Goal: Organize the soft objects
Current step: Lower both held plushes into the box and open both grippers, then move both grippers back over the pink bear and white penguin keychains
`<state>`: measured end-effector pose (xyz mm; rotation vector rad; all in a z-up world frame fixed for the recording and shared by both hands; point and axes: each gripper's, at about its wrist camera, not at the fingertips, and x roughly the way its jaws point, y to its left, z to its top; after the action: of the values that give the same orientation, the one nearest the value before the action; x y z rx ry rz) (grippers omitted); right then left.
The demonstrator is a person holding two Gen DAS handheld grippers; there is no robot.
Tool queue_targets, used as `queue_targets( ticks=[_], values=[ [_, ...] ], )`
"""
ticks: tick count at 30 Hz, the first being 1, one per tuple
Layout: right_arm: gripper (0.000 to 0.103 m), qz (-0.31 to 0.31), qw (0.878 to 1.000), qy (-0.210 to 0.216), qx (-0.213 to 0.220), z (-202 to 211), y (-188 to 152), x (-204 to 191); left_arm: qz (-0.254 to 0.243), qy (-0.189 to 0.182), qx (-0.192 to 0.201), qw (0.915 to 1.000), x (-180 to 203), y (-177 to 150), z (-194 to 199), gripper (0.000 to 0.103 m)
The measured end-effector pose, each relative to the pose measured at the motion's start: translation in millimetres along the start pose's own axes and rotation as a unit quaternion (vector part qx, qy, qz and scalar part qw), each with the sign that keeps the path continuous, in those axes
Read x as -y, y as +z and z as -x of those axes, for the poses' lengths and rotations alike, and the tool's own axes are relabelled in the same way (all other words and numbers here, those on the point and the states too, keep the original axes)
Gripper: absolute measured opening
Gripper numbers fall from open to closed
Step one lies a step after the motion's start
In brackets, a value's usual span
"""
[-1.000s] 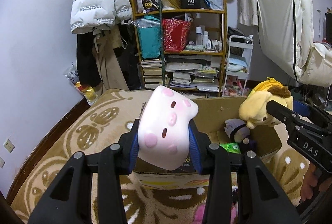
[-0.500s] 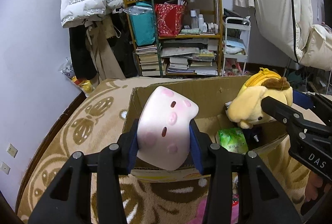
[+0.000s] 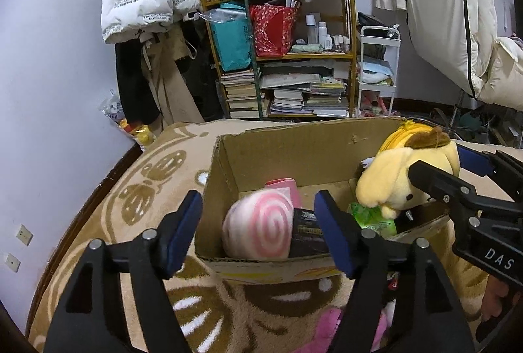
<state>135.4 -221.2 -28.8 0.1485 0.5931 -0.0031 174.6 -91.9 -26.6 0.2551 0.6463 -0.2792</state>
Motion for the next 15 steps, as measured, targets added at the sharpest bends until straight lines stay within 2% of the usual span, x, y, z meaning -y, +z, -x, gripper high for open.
queue_targets(
  ticks=[5, 7, 9, 12, 15],
  values=[
    [0.068, -0.002, 1.0, 0.001, 0.0, 2.5, 0.4, 1.2, -0.003, 0.008, -0.009, 0.9999, -2.1, -1.7, 7.5, 0.082],
    [0.075, -0.006, 1.0, 0.001, 0.001, 4.8, 0.0, 1.8, -0.008, 0.017, -0.016, 0.9997, -2.0, -1.2, 10.4, 0.084],
    [0.087, -0.011, 1.0, 0.004, 0.005, 10.2, 0.0, 2.5, -0.011, 0.021, -0.019, 0.9995, -1.7, -2.0, 15.1, 0.086],
    [0.095, -0.016, 1.0, 0.009, 0.01, 19.1, 1.4, 2.1, -0.008, 0.021, -0.019, 0.9996, -3.1, -4.1, 25.5, 0.093],
    [0.103, -0.019, 1.0, 0.015, 0.011, 27.9, 2.3, 0.7, -0.002, 0.019, -0.019, 0.9996, -5.8, -5.3, 35.7, 0.095]
  ],
)
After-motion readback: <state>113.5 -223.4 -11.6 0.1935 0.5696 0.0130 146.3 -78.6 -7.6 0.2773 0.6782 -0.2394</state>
